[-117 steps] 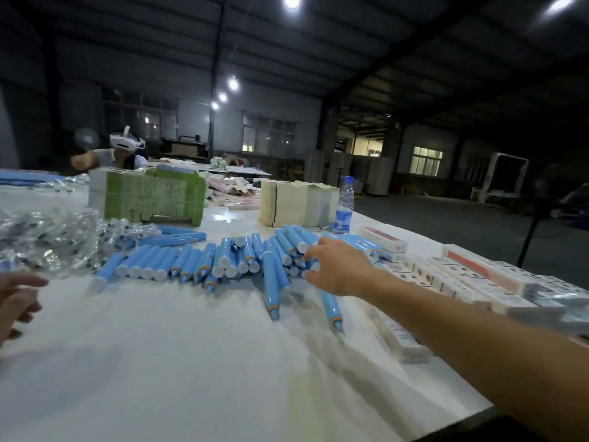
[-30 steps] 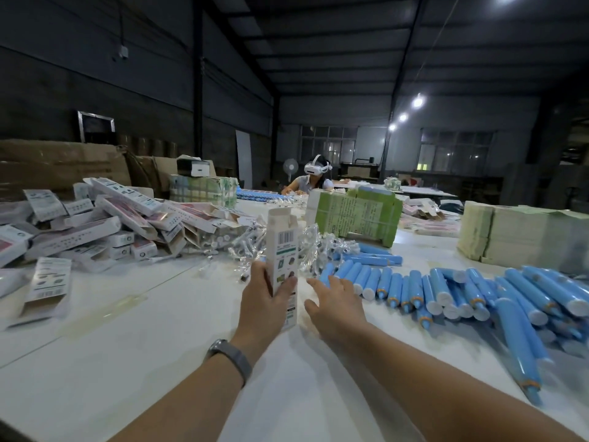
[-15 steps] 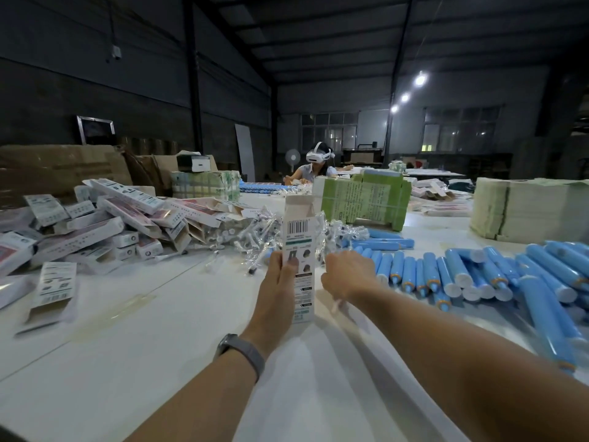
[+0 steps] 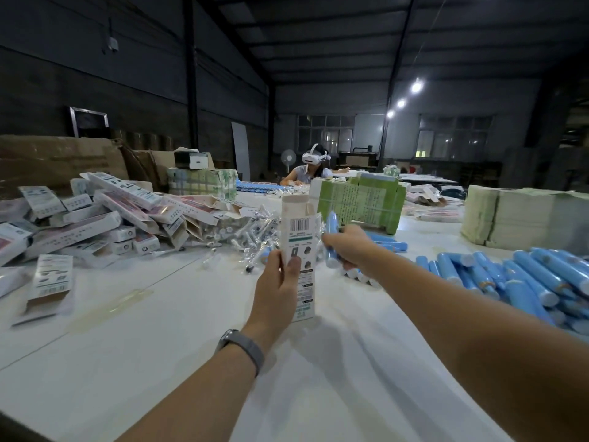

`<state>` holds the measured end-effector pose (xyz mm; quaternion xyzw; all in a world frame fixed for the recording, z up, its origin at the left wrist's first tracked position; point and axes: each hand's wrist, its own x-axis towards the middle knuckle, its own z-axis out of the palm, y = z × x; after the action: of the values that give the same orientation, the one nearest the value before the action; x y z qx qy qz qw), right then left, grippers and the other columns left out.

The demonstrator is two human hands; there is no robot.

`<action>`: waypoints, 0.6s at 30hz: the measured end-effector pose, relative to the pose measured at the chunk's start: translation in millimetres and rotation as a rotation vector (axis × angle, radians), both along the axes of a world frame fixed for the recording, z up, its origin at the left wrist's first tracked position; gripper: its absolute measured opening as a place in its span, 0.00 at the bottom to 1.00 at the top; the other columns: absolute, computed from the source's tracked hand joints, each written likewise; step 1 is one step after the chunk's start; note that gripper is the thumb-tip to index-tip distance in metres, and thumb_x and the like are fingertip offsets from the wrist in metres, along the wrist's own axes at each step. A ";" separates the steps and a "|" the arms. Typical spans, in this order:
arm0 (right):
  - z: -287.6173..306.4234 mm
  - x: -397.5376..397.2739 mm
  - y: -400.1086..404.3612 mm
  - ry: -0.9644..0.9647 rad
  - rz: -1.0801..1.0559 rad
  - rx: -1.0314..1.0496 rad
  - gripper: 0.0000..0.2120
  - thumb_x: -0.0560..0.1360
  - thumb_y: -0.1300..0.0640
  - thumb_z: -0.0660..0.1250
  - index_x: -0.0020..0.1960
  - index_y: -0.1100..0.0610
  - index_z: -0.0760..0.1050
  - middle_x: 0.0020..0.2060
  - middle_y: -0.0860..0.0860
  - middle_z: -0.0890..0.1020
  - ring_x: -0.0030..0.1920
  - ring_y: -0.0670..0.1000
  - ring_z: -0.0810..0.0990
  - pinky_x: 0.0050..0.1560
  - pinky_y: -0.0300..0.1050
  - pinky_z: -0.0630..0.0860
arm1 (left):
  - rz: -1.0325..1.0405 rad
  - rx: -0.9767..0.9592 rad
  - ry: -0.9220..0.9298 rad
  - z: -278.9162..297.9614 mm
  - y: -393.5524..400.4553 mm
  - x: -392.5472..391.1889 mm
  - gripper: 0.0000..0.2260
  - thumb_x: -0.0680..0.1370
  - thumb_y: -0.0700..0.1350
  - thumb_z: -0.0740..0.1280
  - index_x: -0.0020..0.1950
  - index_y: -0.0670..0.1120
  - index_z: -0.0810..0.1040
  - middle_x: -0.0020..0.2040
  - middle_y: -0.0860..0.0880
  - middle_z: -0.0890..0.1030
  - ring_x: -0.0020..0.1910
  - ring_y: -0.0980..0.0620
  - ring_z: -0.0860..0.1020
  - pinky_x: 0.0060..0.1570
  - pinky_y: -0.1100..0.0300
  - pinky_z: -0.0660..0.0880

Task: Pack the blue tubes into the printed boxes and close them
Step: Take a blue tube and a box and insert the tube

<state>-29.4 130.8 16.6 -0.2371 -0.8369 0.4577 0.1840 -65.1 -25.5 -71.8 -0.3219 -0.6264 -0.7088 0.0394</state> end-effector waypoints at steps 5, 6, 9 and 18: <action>46.9 35.2 -26.4 0.494 0.065 -0.172 0.12 0.78 0.56 0.63 0.59 0.58 0.69 0.40 0.54 0.78 0.30 0.46 0.76 0.27 0.38 0.71 | 0.031 -0.040 0.021 0.6 -0.7 1.7 0.04 0.84 0.47 0.62 0.50 0.49 0.71 0.51 0.54 0.83 0.44 0.60 0.82 0.45 0.59 0.78; 54.2 41.3 -31.7 0.555 0.076 -0.190 0.08 0.79 0.55 0.62 0.56 0.56 0.69 0.39 0.54 0.79 0.28 0.45 0.76 0.26 0.38 0.71 | 0.028 -0.046 0.024 0.8 -1.0 2.4 0.04 0.84 0.47 0.63 0.51 0.48 0.71 0.50 0.54 0.83 0.44 0.61 0.82 0.44 0.60 0.77; 68.2 51.8 -44.9 0.617 0.116 -0.154 0.04 0.81 0.53 0.61 0.49 0.53 0.71 0.40 0.52 0.80 0.31 0.47 0.78 0.28 0.39 0.72 | 0.044 -0.051 0.043 2.0 -2.0 5.3 0.05 0.83 0.46 0.63 0.52 0.46 0.72 0.49 0.54 0.83 0.44 0.60 0.81 0.42 0.62 0.77; 73.4 47.1 -55.9 0.607 0.088 0.190 0.20 0.76 0.59 0.71 0.64 0.52 0.66 0.52 0.52 0.77 0.53 0.56 0.81 0.49 0.51 0.82 | 0.102 -0.066 0.117 5.4 -4.0 12.8 0.06 0.82 0.45 0.66 0.49 0.44 0.72 0.40 0.54 0.79 0.33 0.64 0.75 0.36 0.67 0.73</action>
<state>17.7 74.9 90.0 -0.0352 -0.7924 0.4347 0.4265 -52.4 -29.5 -66.4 -0.3317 -0.6615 -0.6649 0.1015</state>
